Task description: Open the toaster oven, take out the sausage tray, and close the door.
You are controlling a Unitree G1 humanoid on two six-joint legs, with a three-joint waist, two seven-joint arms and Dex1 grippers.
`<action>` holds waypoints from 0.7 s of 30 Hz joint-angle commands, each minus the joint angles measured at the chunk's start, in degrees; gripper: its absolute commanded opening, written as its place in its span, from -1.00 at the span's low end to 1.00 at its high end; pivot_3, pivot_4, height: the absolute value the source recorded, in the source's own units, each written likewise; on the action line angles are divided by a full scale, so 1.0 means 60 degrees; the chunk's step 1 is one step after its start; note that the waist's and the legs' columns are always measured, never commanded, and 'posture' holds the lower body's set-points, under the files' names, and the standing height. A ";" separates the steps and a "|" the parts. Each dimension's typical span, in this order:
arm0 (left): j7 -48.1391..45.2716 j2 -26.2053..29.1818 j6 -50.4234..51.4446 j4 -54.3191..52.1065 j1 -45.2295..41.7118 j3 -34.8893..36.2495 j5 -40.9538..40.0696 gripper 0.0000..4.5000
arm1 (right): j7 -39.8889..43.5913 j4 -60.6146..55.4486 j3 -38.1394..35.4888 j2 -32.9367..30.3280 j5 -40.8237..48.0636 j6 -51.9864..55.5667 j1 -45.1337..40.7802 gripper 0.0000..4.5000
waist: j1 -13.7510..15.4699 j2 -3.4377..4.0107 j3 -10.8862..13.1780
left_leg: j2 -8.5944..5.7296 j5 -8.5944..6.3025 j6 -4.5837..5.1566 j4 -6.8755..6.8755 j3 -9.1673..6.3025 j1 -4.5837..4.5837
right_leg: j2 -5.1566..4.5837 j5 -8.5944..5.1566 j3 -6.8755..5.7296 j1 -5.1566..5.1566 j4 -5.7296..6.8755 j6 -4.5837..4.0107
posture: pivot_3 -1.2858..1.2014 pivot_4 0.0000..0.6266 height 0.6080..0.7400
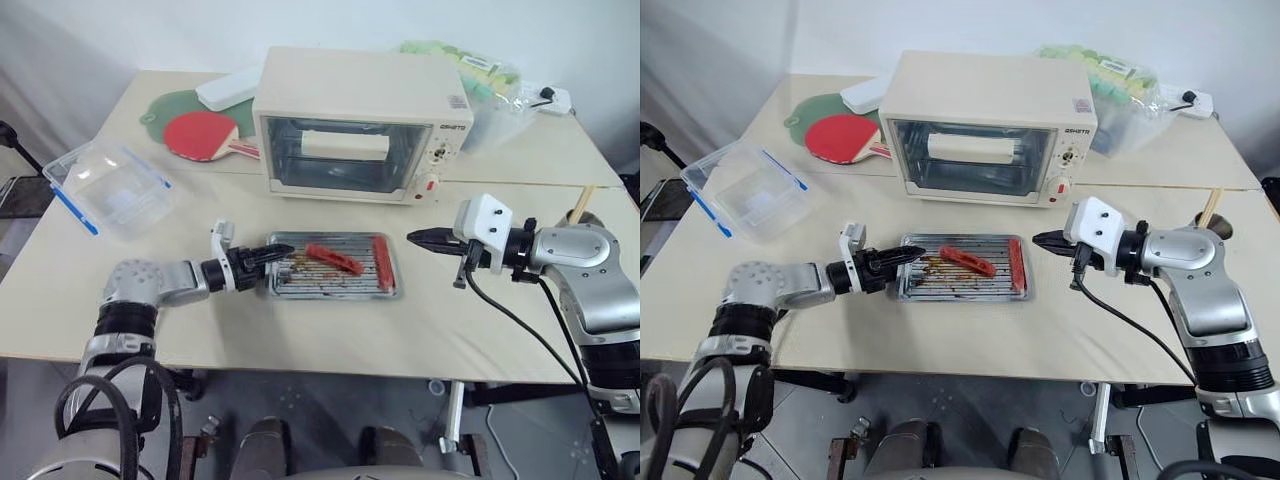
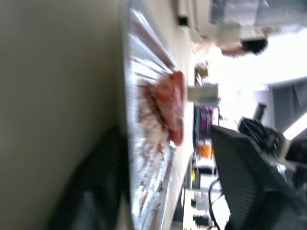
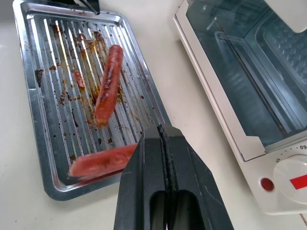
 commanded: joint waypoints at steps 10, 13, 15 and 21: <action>-0.2574 0.1281 0.0038 0.0725 -0.0281 -0.0489 0.2726 0.99 | 0.0105 -0.0219 -0.0283 -0.0413 0.0188 0.0020 0.0027 -1.00 | -0.0474 0.0001 0.0000 | 0.0006 0.0002 -0.0004 -0.0023 0.0004 0.0009 | 0.0001 -0.0001 0.0001 -0.0011 0.0008 0.0001 | 0.03 -0.52 1.00; -0.3210 0.1886 0.0192 0.0188 -0.0076 -0.0715 0.3093 0.99 | 0.0230 -0.0175 -0.0278 -0.0461 0.0251 0.0071 0.0042 -1.00 | -0.0601 0.0000 0.0000 | 0.0009 0.0003 -0.0005 -0.0033 0.0007 0.0010 | 0.0003 -0.0001 0.0002 -0.0015 0.0006 0.0001 | 0.03 -0.52 1.00; -0.3796 0.2569 0.0196 -0.0278 0.0084 -0.0883 0.3285 0.99 | 0.0421 -0.0080 -0.0279 -0.0499 0.0387 0.0224 0.0058 -1.00 | -0.0703 0.0000 0.0001 | 0.0013 0.0003 -0.0006 -0.0040 0.0012 0.0010 | 0.0006 -0.0001 0.0002 -0.0023 0.0004 0.0001 | 0.03 -0.52 1.00; -0.5057 0.3727 -0.2648 -0.2265 0.1307 -0.0254 0.3987 0.99 | 0.1031 0.0590 -0.0188 -0.0540 0.0489 -0.0011 0.0231 -1.00 | -0.0794 0.0003 0.0006 | 0.0015 0.0001 -0.0008 -0.0069 0.0042 0.0004 | 0.0005 -0.0002 0.0012 -0.0058 -0.0003 0.0001 | 0.03 -0.52 1.00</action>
